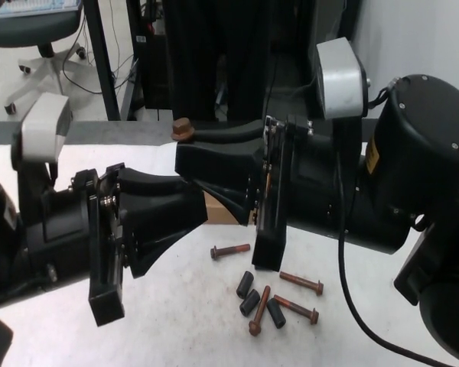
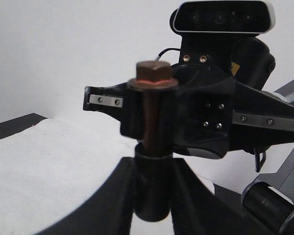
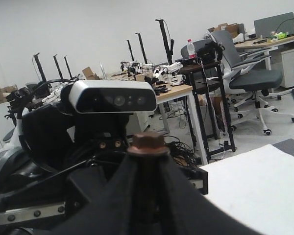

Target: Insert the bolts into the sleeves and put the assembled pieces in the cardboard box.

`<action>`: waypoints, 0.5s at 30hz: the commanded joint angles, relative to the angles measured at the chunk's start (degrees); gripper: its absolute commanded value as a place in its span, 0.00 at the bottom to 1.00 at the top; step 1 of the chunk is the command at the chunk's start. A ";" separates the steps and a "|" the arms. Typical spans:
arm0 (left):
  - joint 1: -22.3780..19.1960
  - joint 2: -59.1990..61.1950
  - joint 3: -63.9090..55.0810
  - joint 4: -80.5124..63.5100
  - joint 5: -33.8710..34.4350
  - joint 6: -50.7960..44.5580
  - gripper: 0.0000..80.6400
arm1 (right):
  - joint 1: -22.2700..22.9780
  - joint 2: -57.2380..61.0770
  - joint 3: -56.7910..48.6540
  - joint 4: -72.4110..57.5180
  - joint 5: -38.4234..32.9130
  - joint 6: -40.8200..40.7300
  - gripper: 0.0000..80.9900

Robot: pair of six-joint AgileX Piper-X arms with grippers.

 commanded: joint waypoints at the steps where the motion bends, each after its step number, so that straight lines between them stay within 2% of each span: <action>1: -0.03 -0.60 -0.71 -2.29 0.02 -0.52 0.00 | 0.50 -0.10 -0.09 0.65 -2.36 -0.10 0.38; 2: -0.03 -0.60 -0.71 -2.29 0.02 -0.58 0.00 | 0.50 -0.10 -0.09 0.65 -2.37 0.05 0.51; 4: -0.03 -0.60 -0.71 -2.40 0.02 -0.57 0.00 | 0.50 -0.10 -0.09 0.65 -1.89 1.69 0.63; 10: -0.03 -0.60 -0.71 -2.40 0.02 -0.57 0.00 | 0.35 -0.10 -0.09 0.35 -1.89 2.51 0.65; 15: -0.03 -0.60 -0.71 -0.52 0.73 -0.57 0.00 | -0.98 -0.21 -0.09 -7.63 -1.54 5.77 0.65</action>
